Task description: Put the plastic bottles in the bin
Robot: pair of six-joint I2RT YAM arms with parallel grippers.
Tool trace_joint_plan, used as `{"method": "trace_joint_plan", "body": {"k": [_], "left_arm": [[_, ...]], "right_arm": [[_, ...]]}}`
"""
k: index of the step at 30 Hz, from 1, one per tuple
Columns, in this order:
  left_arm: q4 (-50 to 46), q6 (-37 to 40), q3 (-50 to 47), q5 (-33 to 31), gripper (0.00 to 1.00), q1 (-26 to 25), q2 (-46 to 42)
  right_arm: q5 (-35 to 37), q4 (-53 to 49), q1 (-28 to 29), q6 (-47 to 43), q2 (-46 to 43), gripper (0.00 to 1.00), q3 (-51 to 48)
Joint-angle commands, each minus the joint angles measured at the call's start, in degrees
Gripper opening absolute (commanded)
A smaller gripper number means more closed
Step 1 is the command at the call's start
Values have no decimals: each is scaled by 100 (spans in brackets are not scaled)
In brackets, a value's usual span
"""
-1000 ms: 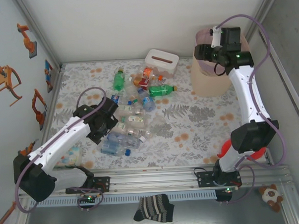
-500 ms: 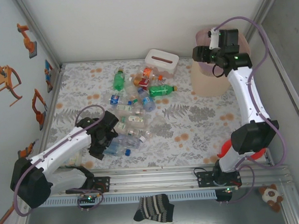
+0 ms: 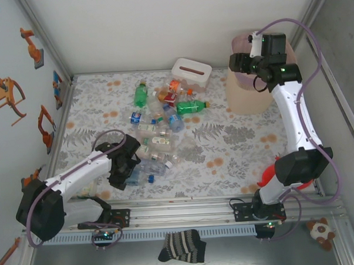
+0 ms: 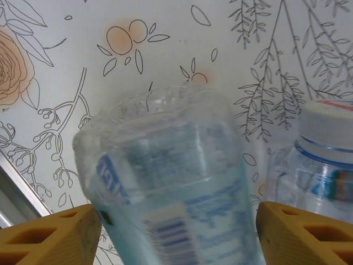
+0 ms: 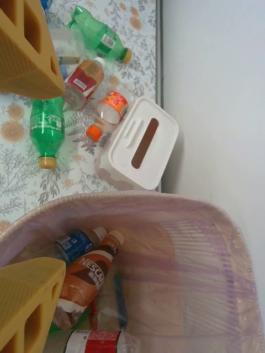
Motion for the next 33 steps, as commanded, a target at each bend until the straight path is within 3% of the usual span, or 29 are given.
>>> {"method": "trace_joint_plan", "body": {"k": [1,7,12,20,23,27,33], "left_arm": [[74,-24,-160,59,71,30,85],[262,-3,-309,67,70,39,227],[149,54,-295,-43,61,30,148],[-442,410,157,-596,54,46,-981],[-396,961,488,-800,53,140,-1390],[684,2544,823,-652,51,296,-1792],[1889,4113,1384,-273,50,442,-1686]], "right_arm": [[47,22,46,38,-188,75,-40],[20,-21,68,45,-216,74,-57],[-119,-217,131,28,-234,74,-3],[-1065,-384,249,294,-432,73,-213],[-1582,-553,436,319,-430,72,-252],[-2163,-577,851,315,-414,72,-394],[-2362,-270,1591,437,-457,72,-687]]}}
